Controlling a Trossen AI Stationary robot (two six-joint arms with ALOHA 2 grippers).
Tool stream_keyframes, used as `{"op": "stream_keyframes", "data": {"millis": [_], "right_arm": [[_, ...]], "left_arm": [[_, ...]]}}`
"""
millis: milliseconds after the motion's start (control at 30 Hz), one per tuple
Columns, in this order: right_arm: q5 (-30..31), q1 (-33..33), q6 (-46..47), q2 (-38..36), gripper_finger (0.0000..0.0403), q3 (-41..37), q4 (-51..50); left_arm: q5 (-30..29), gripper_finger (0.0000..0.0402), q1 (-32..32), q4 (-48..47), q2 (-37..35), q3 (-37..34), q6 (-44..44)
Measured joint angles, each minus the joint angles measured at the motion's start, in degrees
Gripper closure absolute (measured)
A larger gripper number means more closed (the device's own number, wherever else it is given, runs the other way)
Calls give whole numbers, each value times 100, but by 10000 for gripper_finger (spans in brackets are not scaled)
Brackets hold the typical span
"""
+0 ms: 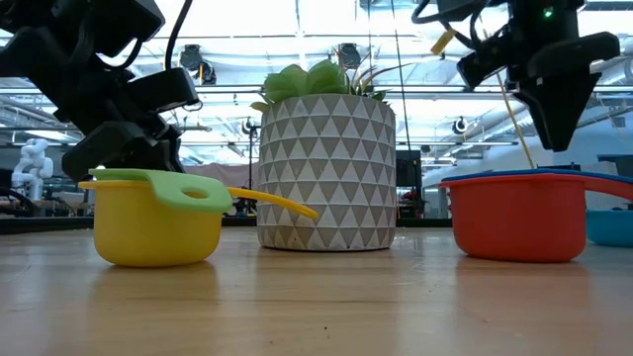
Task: Nest measuring cups in basket
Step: Stack the nested measuring cups on top of the blue measuring cup
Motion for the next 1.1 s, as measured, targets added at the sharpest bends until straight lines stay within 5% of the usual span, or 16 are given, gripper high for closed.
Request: {"op": "stream_keyframes", "data": {"millis": [367,767,1100], "right_arm": [[-602,91,451,-325,252,-968,382],[-607,177,1078,-1276,252,-1608,1084],[-428,200,926,-1704,252,-1690,2036]], "left_arm": [[420,309,-46,-36,0,0,-203],[641,309,-298,-76,-43,0,-335],[521,309,-1006,-1893,-449,1049,-672]]}}
